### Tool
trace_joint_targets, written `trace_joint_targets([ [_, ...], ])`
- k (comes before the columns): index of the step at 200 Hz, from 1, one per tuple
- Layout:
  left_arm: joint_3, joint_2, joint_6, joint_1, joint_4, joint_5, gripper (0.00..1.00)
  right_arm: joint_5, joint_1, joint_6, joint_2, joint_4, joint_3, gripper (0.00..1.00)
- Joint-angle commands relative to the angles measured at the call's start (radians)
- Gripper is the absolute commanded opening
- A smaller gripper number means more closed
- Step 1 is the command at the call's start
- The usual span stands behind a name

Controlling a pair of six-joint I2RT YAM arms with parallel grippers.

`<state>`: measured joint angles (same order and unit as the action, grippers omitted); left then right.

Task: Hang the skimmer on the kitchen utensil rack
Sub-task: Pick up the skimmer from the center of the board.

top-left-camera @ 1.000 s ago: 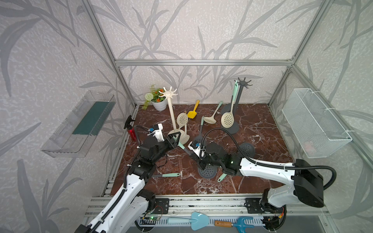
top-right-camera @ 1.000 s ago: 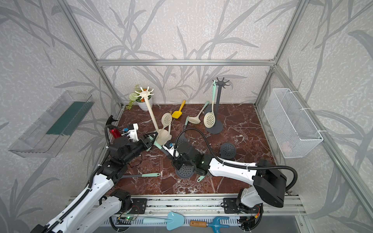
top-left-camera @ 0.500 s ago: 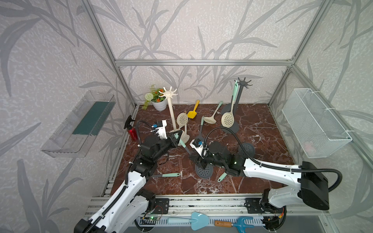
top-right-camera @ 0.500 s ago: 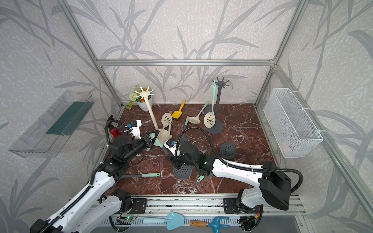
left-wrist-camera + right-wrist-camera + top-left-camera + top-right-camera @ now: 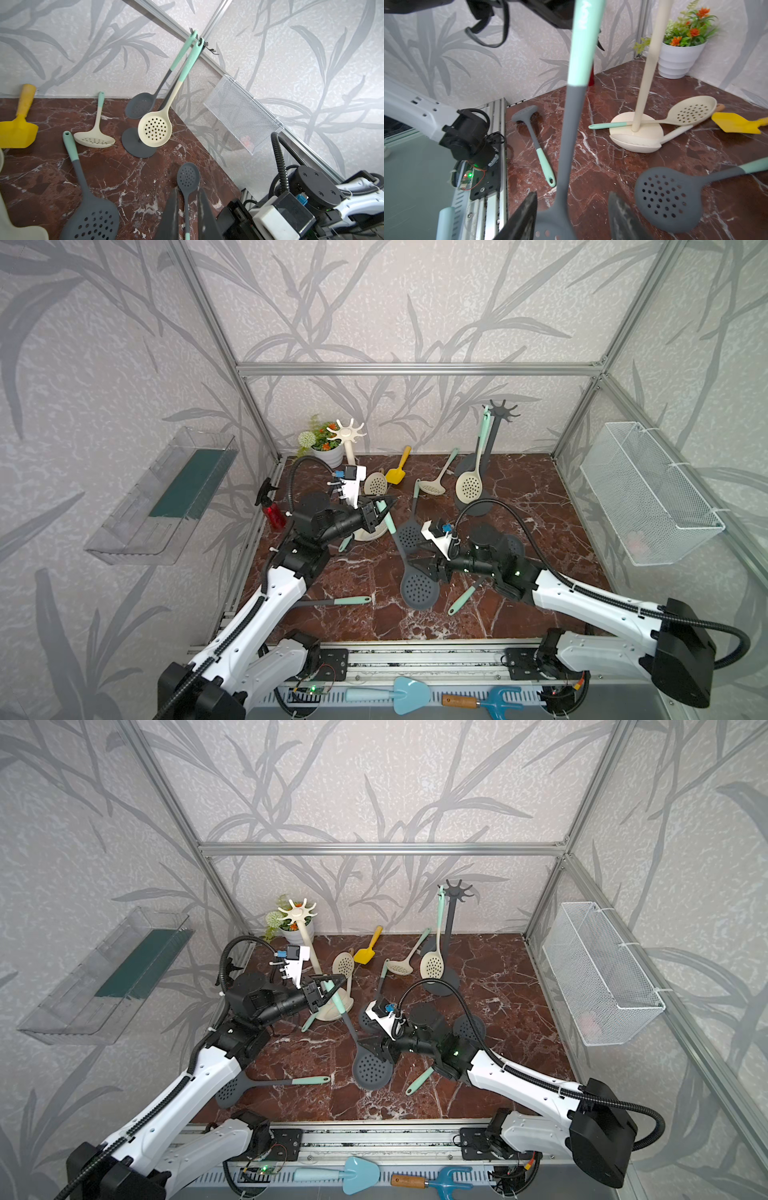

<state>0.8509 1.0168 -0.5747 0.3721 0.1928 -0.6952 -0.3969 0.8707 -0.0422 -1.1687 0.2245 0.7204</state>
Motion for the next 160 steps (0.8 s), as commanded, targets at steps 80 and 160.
trace_joint_targets([
  [80,0.271,0.230,0.082,0.101,0.001,-0.216,0.00,-0.152,-0.093,0.050,0.037,0.005,0.005,0.55],
  [160,0.396,0.335,0.121,0.132,-0.024,-0.284,0.00,-0.321,-0.180,-0.013,0.038,0.105,-0.009,0.00],
])
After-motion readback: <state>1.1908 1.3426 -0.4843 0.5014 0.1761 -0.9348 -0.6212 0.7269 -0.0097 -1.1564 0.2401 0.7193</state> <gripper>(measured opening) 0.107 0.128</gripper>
